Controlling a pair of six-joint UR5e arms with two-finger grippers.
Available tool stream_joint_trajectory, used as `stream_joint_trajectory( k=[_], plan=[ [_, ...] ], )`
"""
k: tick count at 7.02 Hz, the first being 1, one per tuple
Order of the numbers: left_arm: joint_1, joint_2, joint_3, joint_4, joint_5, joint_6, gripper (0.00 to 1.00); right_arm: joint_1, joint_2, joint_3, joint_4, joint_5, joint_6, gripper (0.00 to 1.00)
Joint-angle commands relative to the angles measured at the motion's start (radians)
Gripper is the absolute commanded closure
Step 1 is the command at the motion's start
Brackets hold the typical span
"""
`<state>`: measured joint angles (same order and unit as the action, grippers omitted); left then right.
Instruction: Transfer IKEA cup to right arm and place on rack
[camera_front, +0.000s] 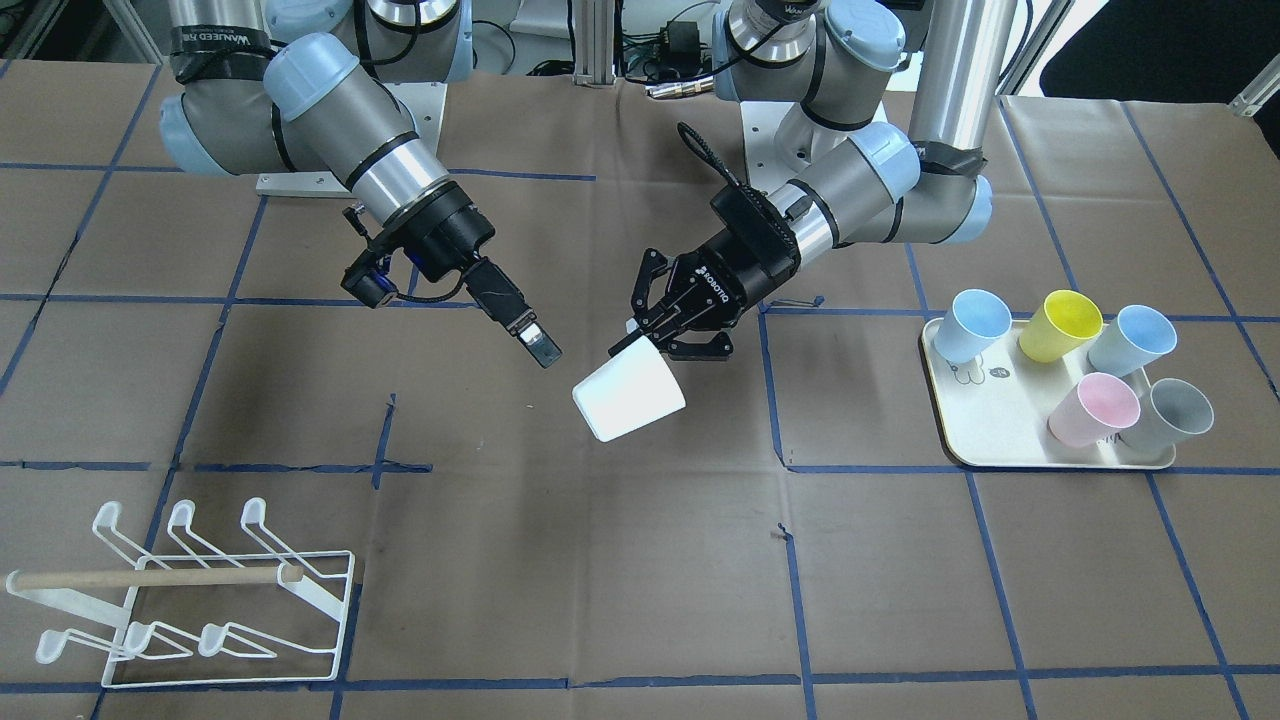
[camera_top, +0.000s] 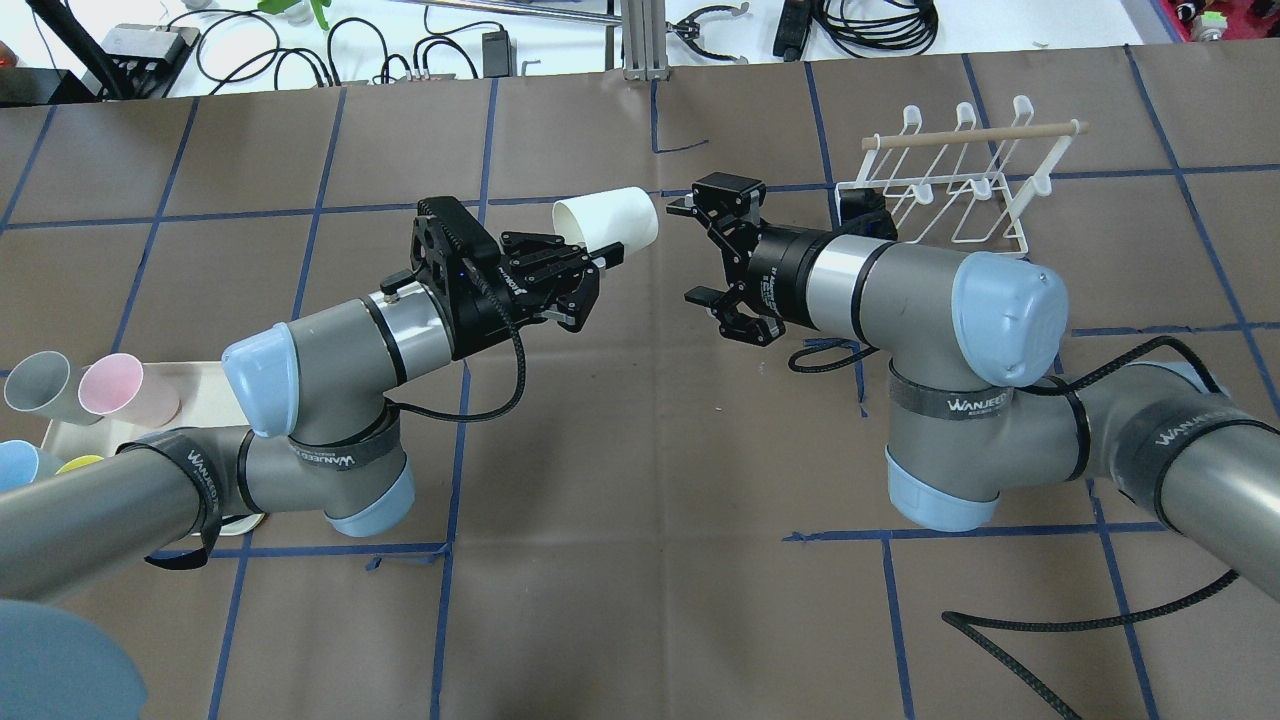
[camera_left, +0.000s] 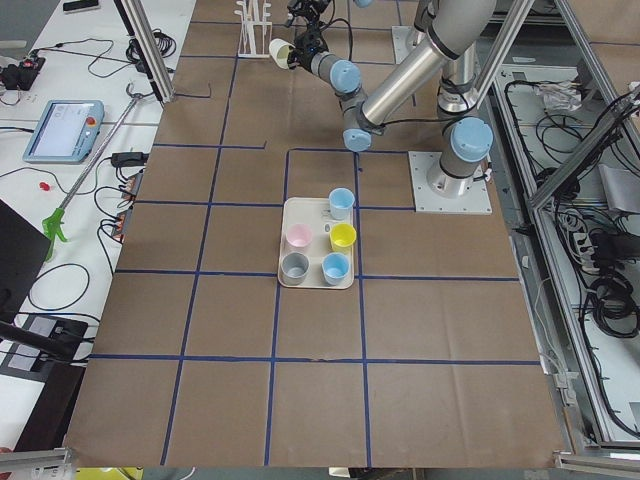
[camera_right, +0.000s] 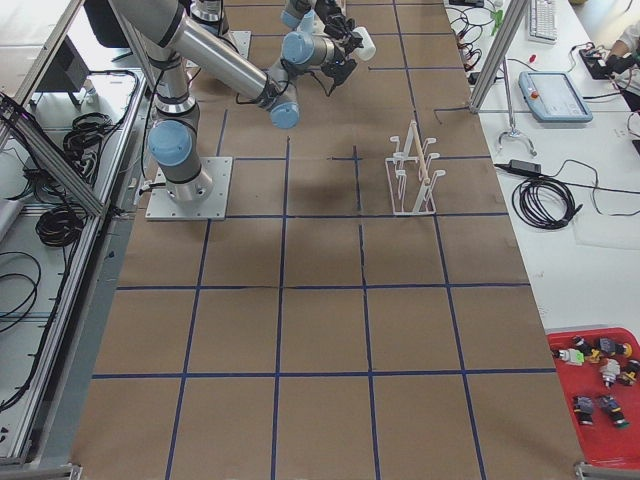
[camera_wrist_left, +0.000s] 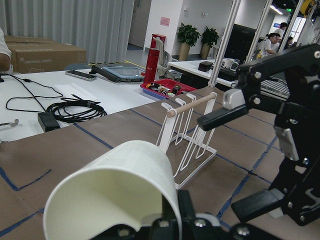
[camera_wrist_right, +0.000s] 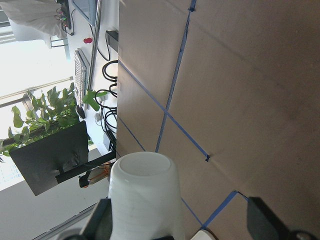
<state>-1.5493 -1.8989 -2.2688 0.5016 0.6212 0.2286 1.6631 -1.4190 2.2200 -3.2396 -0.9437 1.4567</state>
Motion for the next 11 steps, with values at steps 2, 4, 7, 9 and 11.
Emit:
stream_joint_trajectory(
  k=[2, 4, 7, 9, 11],
  plan=[
    [-0.002, 0.000, 0.002, 0.000, 0.000, 0.000, 1.00, 0.038, 0.050, -0.055, -0.012, -0.020, 0.025, 0.07],
    [-0.002, 0.000, 0.000, 0.000, 0.002, 0.000, 1.00, 0.053, 0.063, -0.083, -0.012, -0.021, 0.025, 0.07],
    [-0.002, 0.000, 0.000, 0.000, 0.002, 0.000, 1.00, 0.066, 0.106, -0.135, -0.012, -0.021, 0.025, 0.07],
    [-0.002, -0.002, 0.002, 0.000, 0.002, 0.000, 1.00, 0.073, 0.129, -0.144, -0.014, -0.021, 0.025, 0.06],
    [-0.002, -0.006, 0.002, 0.002, 0.000, 0.000, 1.00, 0.086, 0.146, -0.151, -0.014, -0.021, 0.025, 0.06]
  ],
)
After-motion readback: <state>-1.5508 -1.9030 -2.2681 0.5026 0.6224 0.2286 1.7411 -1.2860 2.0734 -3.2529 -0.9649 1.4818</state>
